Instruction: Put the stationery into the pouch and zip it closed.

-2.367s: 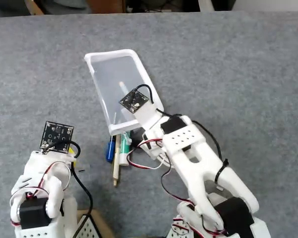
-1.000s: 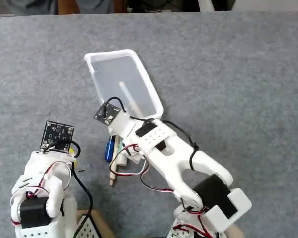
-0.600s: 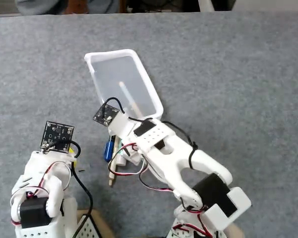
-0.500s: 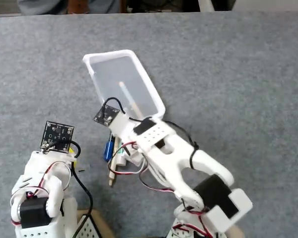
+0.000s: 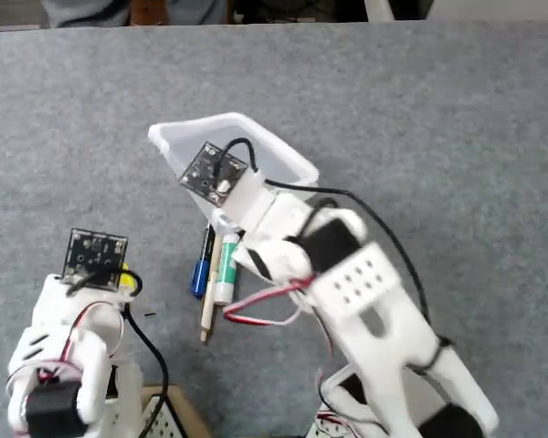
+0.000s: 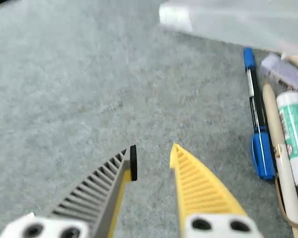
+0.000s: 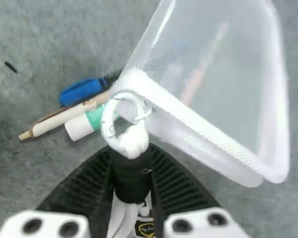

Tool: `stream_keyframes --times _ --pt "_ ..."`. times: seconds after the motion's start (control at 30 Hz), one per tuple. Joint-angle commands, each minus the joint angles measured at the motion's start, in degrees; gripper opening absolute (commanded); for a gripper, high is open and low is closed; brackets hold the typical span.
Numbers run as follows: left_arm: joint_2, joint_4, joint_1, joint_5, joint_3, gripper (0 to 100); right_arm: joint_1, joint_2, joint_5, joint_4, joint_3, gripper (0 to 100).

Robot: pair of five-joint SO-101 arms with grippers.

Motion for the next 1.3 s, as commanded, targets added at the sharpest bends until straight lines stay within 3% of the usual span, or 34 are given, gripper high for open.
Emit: stream_keyframes --times 0.0,0.17,0.33,0.57,0.87,1.1,1.27 --pt "0.53 -0.79 -0.48 0.26 -6.90 14 0.62 -5.49 1.05 3.52 -6.81 1.2" --pt "0.53 -0.88 -0.31 0.35 -8.75 14 -4.75 -6.37 1.05 12.92 -16.84 1.2" --pt "0.53 1.41 0.22 0.97 -12.18 14 -7.30 -6.20 1.05 15.91 -20.53 1.2" --pt "0.53 2.37 0.22 14.95 -18.59 15 -7.38 -2.95 1.05 15.21 -17.89 1.2" --pt "0.62 5.01 0.48 21.63 -19.03 27 -7.47 -2.42 0.97 8.88 -17.89 1.2" --pt "1.23 5.19 16.31 27.78 -20.44 27 -7.47 -2.33 0.97 6.86 -17.54 1.2" --pt "4.40 5.19 19.74 28.31 -25.36 27 -7.47 -0.13 0.97 6.86 -17.45 1.2"
